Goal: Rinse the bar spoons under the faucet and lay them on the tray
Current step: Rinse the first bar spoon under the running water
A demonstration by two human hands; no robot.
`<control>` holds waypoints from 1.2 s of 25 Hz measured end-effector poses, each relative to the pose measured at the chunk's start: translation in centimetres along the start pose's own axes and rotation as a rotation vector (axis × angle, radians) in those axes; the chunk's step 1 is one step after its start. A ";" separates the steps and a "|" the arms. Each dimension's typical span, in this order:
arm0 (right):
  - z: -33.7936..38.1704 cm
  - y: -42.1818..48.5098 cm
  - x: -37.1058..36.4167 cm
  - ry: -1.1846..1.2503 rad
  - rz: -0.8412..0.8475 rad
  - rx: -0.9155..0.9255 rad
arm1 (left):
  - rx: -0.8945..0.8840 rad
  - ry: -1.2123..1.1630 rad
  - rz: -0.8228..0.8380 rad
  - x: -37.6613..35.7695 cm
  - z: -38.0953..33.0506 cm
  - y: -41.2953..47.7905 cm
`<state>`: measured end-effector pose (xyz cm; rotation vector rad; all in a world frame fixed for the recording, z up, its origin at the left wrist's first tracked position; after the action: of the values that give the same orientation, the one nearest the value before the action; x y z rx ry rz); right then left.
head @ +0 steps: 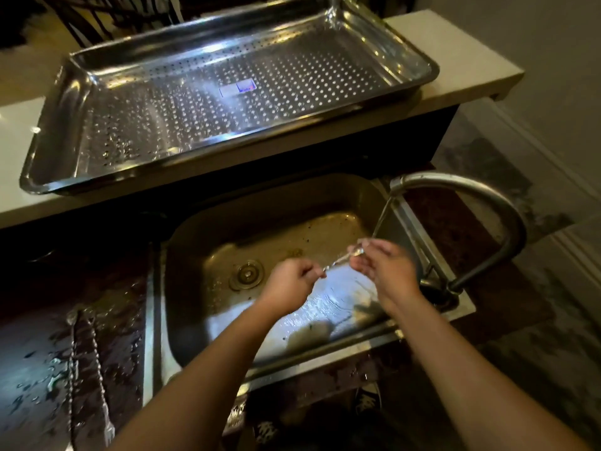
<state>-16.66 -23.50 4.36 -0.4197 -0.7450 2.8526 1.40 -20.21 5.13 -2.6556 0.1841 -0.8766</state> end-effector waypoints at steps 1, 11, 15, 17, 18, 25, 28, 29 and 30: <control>0.4 0.6 0.1 -0.023 -0.009 0.015 | 0.010 0.008 0.006 0.2 -0.4 0.6; -0.5 1.9 1.7 -0.234 -0.125 0.034 | 0.065 -0.073 0.081 -1.1 -0.5 2.1; -0.5 1.9 1.1 -0.087 -0.013 0.003 | 0.088 -0.078 0.063 -1.6 -0.5 2.0; -0.8 1.6 0.8 -0.100 -0.003 -0.005 | 0.086 -0.078 0.039 -1.6 -0.5 2.1; -0.8 1.6 0.8 -0.127 -0.013 -0.002 | 0.080 -0.079 0.037 -1.6 -0.5 2.0; 0.2 1.5 0.4 -0.077 0.018 0.006 | 0.066 -0.104 0.018 -1.9 -0.1 2.3; 0.1 1.5 0.8 -0.133 -0.022 0.035 | 0.054 -0.122 0.017 -2.0 0.1 2.2; 0.2 1.7 1.0 -0.143 -0.036 0.039 | 0.050 -0.123 0.020 -2.1 0.1 2.1; 0.3 1.7 0.9 -0.137 -0.028 0.034 | 0.046 -0.117 0.019 -2.2 0.1 2.1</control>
<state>-17.79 -24.90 3.60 -0.2088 -0.7181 2.8859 -0.27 -21.68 3.06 -2.6489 0.1583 -0.7080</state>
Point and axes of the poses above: each hand's wrist, its own y-axis towards the middle knuckle, its own x-axis out of the back of the hand, z = x × y, the point moved 4 cm from there along y, towards the middle knuckle, and after that the axes turned 1 degree about x, right-handed, at the moved point
